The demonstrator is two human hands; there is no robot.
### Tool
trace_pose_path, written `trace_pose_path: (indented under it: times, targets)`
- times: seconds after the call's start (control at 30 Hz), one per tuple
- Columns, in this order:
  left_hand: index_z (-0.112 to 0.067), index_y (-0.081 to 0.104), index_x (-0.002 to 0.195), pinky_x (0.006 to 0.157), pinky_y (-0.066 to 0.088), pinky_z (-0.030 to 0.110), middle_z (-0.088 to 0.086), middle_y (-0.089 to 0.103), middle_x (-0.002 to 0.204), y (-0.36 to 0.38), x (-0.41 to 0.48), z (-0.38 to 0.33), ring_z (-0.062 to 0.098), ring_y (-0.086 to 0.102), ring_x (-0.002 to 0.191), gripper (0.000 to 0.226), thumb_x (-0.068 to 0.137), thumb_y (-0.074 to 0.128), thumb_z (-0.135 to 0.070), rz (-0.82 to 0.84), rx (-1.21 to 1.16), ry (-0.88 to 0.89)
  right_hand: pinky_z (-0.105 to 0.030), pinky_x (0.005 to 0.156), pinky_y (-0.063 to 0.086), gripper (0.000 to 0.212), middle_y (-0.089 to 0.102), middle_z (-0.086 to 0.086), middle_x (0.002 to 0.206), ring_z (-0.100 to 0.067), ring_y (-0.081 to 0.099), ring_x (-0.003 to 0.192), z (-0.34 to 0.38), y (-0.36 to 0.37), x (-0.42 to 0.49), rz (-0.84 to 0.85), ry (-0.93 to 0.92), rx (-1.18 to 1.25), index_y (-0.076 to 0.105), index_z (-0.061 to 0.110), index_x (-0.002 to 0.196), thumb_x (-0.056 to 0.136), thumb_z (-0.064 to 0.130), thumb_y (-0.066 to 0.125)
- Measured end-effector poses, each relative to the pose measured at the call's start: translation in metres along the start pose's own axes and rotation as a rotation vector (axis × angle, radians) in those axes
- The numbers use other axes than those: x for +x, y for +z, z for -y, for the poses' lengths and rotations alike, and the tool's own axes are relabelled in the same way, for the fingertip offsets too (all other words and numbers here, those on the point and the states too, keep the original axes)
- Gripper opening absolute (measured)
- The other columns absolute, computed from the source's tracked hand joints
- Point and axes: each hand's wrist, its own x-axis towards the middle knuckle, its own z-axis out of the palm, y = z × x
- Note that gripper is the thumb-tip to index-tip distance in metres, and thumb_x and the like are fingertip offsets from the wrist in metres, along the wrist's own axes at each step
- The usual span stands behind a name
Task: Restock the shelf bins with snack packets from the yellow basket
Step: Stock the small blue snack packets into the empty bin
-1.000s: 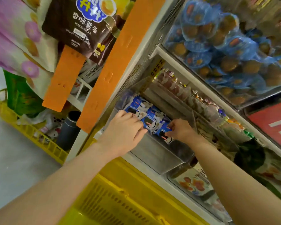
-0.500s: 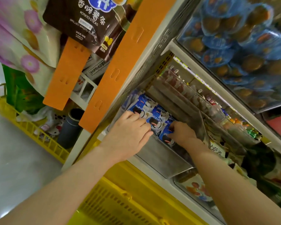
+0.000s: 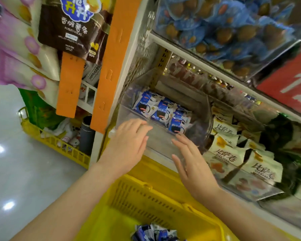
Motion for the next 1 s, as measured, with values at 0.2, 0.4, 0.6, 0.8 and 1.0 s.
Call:
trace_pose_path:
  times: [0.2,0.4,0.6,0.8,1.0]
  targets:
    - [-0.016,0.053,0.123,0.098,0.034,0.032,0.001,0.054,0.119,0.037,-0.075,0.009,0.019,0.047,0.114,0.029,0.097,0.042,-0.023,0.185,0.043,-0.213,-0.021,0.08,0.046,0.026,0.061,0.003,0.101,-0.012,0.059,0.093,-0.019,0.056,-0.075,-0.025,0.03,0.0,0.061,0.017,0.108,0.095,0.035,0.048]
    - [-0.007,0.053,0.121,0.092,0.04,0.04,0.015,0.056,0.116,0.071,-0.148,0.044,0.031,0.052,0.109,0.028,0.095,0.045,-0.013,0.253,-0.129,-0.693,-0.024,0.094,0.038,0.038,0.044,0.001,0.125,-0.015,0.044,0.113,-0.056,0.152,-0.147,0.576,0.272,-0.041,0.04,0.019,0.129,0.101,0.041,0.029]
    - [-0.008,0.053,0.105,0.072,0.044,0.041,0.02,0.064,0.089,0.082,-0.175,0.057,0.037,0.06,0.088,0.029,0.099,0.034,-0.028,0.351,-0.079,-0.844,-0.033,0.109,0.032,0.06,0.035,-0.004,0.144,-0.022,0.035,0.132,-0.082,0.22,-0.203,0.889,0.407,-0.036,0.026,0.015,0.144,0.096,0.049,0.039]
    - [-0.007,0.051,0.101,0.071,0.045,0.046,0.02,0.064,0.09,0.087,-0.172,0.056,0.039,0.059,0.086,0.031,0.099,0.031,-0.031,0.316,-0.01,-0.813,-0.028,0.112,0.026,0.063,0.036,0.001,0.142,-0.017,0.029,0.134,-0.086,0.243,-0.231,0.792,0.444,-0.052,0.024,0.017,0.145,0.094,0.049,0.044]
    - [-0.009,0.05,0.099,0.066,0.04,0.041,0.018,0.062,0.085,0.09,-0.174,0.056,0.04,0.058,0.082,0.028,0.099,0.031,-0.03,0.281,0.045,-0.79,-0.037,0.105,0.033,0.07,0.041,-0.016,0.136,-0.03,0.036,0.128,-0.103,0.247,-0.218,0.533,0.816,0.049,0.031,0.003,0.139,0.089,0.044,0.058]
